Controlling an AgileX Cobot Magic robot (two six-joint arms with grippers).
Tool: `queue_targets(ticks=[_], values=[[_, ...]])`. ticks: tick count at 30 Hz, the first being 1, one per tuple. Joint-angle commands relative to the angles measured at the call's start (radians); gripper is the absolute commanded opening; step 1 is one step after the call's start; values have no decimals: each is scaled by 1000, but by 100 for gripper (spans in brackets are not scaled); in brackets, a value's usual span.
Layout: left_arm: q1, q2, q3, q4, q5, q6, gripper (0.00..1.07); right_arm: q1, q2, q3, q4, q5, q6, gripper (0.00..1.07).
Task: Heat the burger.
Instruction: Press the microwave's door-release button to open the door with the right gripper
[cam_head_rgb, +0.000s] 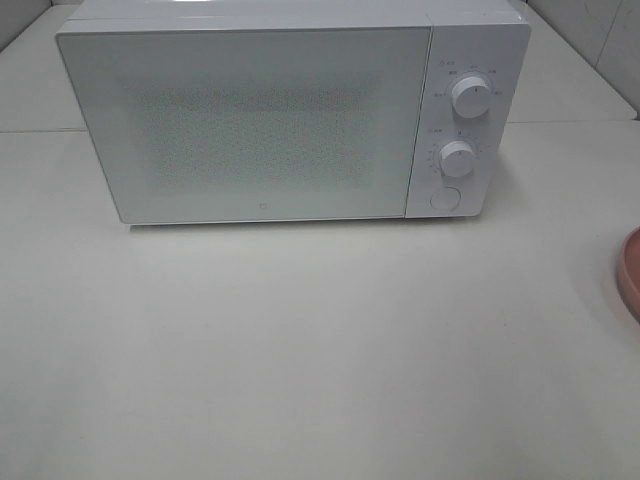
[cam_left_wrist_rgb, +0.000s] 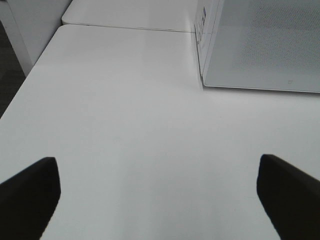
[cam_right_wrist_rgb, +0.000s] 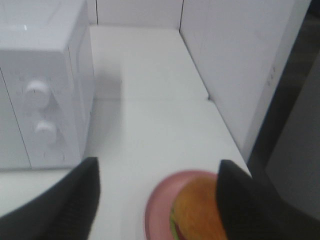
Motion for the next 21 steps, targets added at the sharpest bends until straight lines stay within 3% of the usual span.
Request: queue_targets(ticks=[1,2,4,7,16,21], values=[[-1,-17,2,-3,-2,1,102,1,81,46,-5,-285,-13,27],[-1,-17,2,-3,-2,1,102,1,81,46,-5,-285,-13,27],[-1,-17,2,-3,-2,1,102,1,161,90,-4,-432,-12,6],[-1,-17,2,-3,-2,1,102,1,238,135,-4,-558,-13,0],[-1,-17,2,-3,-2,1,102,1,474,252,-4,-887,-20,0],[-1,-17,2,-3,-2,1,102,1,568,253,-25,-942,-18,0]])
